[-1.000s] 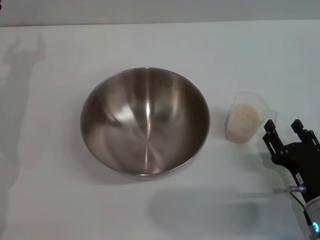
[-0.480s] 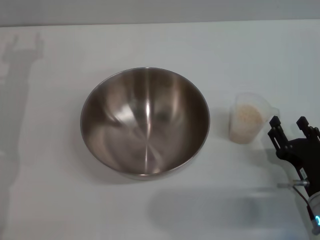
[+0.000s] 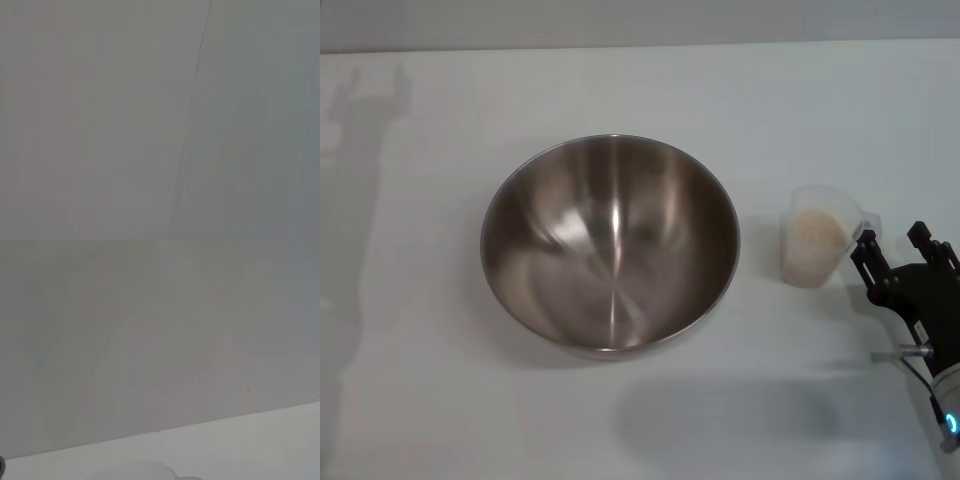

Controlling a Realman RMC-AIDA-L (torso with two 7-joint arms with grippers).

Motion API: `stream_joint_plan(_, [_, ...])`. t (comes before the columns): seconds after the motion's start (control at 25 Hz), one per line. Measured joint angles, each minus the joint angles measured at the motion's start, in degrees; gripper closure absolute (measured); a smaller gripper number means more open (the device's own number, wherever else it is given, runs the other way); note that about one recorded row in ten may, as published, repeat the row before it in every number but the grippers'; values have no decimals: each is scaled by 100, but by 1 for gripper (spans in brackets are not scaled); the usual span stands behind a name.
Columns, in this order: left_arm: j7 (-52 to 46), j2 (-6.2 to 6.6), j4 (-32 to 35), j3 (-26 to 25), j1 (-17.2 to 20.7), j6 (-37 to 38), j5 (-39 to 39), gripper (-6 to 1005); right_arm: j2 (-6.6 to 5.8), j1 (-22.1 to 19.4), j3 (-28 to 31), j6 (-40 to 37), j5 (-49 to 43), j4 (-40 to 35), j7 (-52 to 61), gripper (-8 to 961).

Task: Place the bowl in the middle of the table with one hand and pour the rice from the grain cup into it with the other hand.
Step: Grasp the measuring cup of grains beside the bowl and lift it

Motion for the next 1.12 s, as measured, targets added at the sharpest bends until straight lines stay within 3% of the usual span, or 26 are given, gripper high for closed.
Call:
stream_joint_plan(0.24, [4, 0, -1, -7, -14, 0, 0, 412, -3, 39, 6, -58, 0, -30, 0, 282])
stream_joint_plan(0.56, [9, 0, 0, -24, -31, 17, 0, 412, -11, 8, 5, -195, 0, -35, -1, 594])
stream_joint_plan(0.68, [64, 0, 0, -27, -37, 17, 0, 497, -12, 17, 6, -196, 0, -41, -2, 711])
stream_joint_plan(1.0, [200, -23, -3, -27, -46, 17, 0, 496, -10, 13, 5, -200, 0, -48, -4, 887])
stream_joint_plan(1.12, [201, -26, -7, -27, -46, 17, 0, 496, -10, 22, 5, -184, 0, -55, -4, 906])
